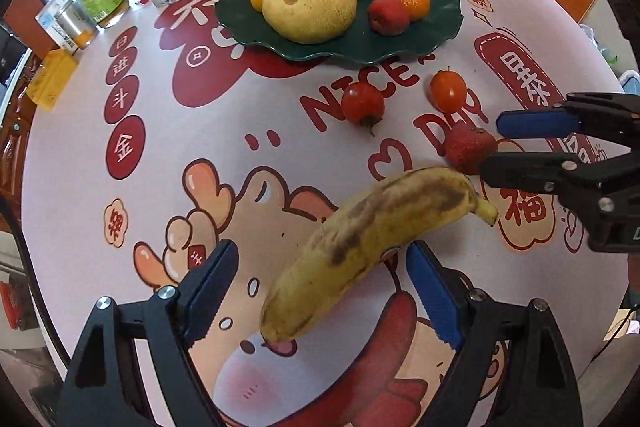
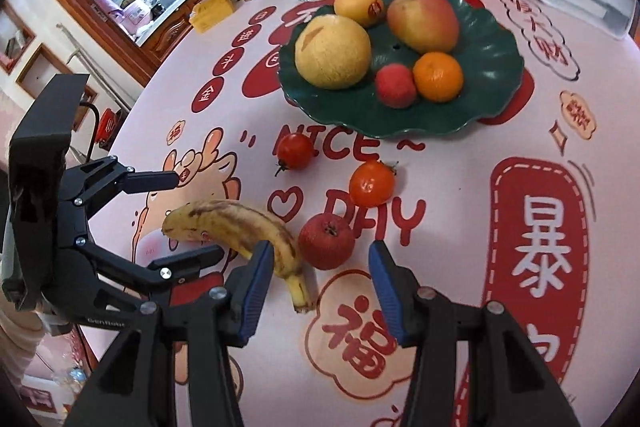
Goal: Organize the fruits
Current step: 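Close the left tool on the banana while the right tool grasps the small red fruit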
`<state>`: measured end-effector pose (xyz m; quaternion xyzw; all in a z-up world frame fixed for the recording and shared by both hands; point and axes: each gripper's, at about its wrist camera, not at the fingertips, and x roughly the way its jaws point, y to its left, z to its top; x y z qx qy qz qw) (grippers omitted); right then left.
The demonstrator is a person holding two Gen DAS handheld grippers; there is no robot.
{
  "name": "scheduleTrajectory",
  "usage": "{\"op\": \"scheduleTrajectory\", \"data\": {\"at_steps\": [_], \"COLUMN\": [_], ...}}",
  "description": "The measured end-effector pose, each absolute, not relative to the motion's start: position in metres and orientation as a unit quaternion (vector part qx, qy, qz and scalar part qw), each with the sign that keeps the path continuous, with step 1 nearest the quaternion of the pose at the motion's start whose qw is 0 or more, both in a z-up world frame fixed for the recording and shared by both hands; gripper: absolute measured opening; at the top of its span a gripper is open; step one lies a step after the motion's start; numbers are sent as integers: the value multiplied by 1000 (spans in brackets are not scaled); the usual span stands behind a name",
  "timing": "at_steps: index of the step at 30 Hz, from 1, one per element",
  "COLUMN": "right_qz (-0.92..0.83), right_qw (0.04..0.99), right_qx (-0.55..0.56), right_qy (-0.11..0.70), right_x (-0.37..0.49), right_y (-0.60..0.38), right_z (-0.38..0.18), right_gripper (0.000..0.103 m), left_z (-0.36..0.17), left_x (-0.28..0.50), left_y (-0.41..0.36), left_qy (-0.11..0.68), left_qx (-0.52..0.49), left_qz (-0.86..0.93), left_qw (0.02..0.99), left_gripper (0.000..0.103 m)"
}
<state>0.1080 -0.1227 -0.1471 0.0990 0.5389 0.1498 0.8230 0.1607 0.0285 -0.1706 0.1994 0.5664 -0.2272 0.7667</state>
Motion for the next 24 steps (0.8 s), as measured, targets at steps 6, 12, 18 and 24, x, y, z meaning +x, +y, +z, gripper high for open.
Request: {"op": "scheduleTrajectory", "data": {"at_steps": [6,12,18,24], "right_qz": [146,149,155,151], "right_qw": [816,815,816,821], "right_qx": [121,142,143,128], "right_qy": [546,542,539,535], "right_x": [115,118,119,116], "right_y": [-123,-126,-125,-125], "right_z": [-160,-165,-165,-163], "right_gripper": [49,43,34,34], "left_z": [-178,-183,-184,-181], "left_x": [164,162,154,146], "left_y": [24,23,18,22], "left_qy": [569,573,564,570], "left_qx": [198,193,206,189], "left_qz": [-252,-266,-257,-223], "left_qw": [757,751,757,768], "left_gripper": [79,68,66,52]}}
